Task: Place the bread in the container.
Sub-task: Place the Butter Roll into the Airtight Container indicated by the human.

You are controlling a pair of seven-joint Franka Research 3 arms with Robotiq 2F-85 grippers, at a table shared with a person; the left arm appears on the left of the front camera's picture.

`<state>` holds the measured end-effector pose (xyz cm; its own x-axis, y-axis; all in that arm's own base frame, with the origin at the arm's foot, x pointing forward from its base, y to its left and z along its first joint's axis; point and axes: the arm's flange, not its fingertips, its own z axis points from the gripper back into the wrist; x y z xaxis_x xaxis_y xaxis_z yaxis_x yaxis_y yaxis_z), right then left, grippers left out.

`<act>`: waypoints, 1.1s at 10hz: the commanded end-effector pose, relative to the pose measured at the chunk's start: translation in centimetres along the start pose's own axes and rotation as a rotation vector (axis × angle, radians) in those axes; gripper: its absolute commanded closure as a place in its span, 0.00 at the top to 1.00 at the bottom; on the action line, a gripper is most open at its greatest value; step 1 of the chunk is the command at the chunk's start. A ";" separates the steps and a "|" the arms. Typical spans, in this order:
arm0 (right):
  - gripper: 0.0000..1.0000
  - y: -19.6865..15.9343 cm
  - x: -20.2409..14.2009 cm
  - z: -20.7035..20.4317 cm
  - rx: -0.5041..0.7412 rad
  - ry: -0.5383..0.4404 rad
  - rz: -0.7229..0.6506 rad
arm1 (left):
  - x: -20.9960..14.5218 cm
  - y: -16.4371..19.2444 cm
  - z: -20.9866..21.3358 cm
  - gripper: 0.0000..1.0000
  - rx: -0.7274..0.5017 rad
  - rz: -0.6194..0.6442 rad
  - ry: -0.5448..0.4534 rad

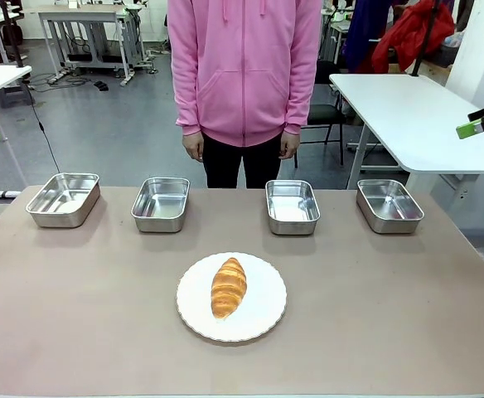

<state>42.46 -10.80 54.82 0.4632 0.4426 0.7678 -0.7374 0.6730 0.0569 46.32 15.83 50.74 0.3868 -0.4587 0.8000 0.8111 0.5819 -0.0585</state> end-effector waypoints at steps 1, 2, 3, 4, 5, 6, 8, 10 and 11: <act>1.00 0.0 0.1 0.0 0.005 -0.012 0.002 | 0.1 0.0 0.0 1.00 0.001 -0.004 0.002; 1.00 0.0 0.1 0.0 0.005 -0.012 0.002 | 0.1 0.0 0.0 1.00 0.001 -0.004 0.002; 1.00 0.0 0.1 0.0 0.005 -0.012 0.002 | 0.1 0.0 0.0 1.00 0.001 -0.004 0.002; 1.00 0.0 0.1 0.0 0.005 -0.012 0.002 | 0.1 0.0 0.0 1.00 0.001 -0.004 0.002; 1.00 0.0 0.1 0.0 0.005 -0.012 0.002 | 0.1 0.0 0.0 1.00 0.001 -0.004 0.002; 1.00 0.0 0.1 0.0 0.005 -0.012 0.002 | 0.1 0.0 0.0 1.00 0.001 -0.004 0.002; 1.00 0.0 0.1 0.0 0.005 -0.012 0.002 | 0.1 0.0 0.0 1.00 0.001 -0.004 0.002; 1.00 0.0 0.1 0.0 0.005 -0.012 0.002 | 0.1 0.0 0.0 1.00 0.001 -0.004 0.002; 1.00 0.0 0.1 0.0 0.005 -0.012 0.002 | 0.1 0.0 0.0 1.00 0.001 -0.004 0.002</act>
<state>42.46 -10.80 54.82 0.4632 0.4426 0.7678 -0.7374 0.6730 0.0569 46.32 15.83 50.74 0.3868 -0.4587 0.8000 0.8111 0.5819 -0.0585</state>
